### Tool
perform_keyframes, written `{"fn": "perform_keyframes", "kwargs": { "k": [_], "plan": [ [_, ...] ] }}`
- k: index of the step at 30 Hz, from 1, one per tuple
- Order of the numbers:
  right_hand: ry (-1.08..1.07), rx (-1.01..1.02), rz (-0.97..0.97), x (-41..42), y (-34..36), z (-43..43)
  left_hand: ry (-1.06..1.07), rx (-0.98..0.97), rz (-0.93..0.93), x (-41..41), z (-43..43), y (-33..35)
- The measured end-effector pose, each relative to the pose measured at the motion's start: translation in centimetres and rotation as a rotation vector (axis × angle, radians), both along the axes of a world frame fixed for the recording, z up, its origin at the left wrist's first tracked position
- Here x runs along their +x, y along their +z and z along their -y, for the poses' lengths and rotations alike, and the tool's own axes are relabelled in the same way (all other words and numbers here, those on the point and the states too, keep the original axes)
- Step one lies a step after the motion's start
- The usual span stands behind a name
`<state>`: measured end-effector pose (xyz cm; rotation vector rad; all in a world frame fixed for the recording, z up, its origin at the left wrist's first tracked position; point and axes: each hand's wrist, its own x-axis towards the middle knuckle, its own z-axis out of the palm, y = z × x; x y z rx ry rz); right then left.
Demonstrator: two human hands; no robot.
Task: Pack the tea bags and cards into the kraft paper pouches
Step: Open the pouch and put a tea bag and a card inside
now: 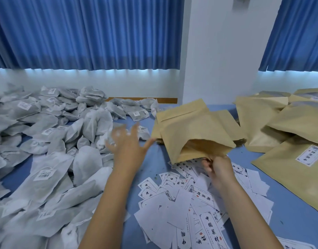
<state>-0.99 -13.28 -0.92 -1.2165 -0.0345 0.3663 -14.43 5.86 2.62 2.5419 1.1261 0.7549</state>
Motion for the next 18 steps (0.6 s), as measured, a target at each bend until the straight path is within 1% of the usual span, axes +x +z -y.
{"fn": "perform_keyframes", "kwargs": {
  "k": [1, 2, 3, 4, 5, 7, 9, 14, 15, 16, 17, 18],
  "plan": [
    [-0.008, 0.031, -0.023, 0.0, 0.0, 0.0, 0.240, -0.028, -0.141, -0.8, -0.7, -0.2],
    [-0.012, 0.054, -0.040, -0.1, 0.1, 0.0, 0.395, -0.124, -0.244, -1.6, -1.3, -0.5],
    [-0.013, 0.069, -0.051, -0.1, 0.1, 0.0, 0.454, -0.235, -0.304, -2.1, -1.8, -1.1],
    [-0.011, 0.078, -0.056, -0.2, 0.2, -0.1, 0.442, -0.306, -0.362, -2.4, -2.0, -1.8],
    [-0.006, 0.081, -0.053, -0.3, 0.2, -0.1, 0.421, -0.301, -0.422, -2.5, -2.1, -2.4],
    [0.003, 0.076, -0.044, -0.6, 0.3, -0.3, 0.409, -0.208, -0.535, -2.4, -1.8, -3.1],
    [0.005, 0.069, -0.045, -0.8, 0.2, -0.4, 0.347, -0.140, -0.516, -2.3, -1.8, -3.4],
    [-0.010, 0.090, -0.076, -0.8, 0.2, -0.2, -0.091, -0.055, -0.117, -1.1, -1.7, -3.8],
    [-0.018, 0.096, -0.087, -0.7, 0.2, -0.2, -0.160, -0.062, -0.049, -0.7, -1.6, -3.9],
    [-0.027, 0.101, -0.098, -0.6, 0.2, -0.2, -0.215, -0.092, -0.016, -0.4, -1.6, -4.1],
    [-0.035, 0.104, -0.106, -0.6, 0.2, -0.2, -0.247, -0.127, -0.044, -0.3, -1.6, -4.3],
    [-0.039, 0.104, -0.111, -0.5, 0.2, -0.2, -0.254, -0.150, -0.138, -0.3, -1.6, -4.7]
  ]
}}
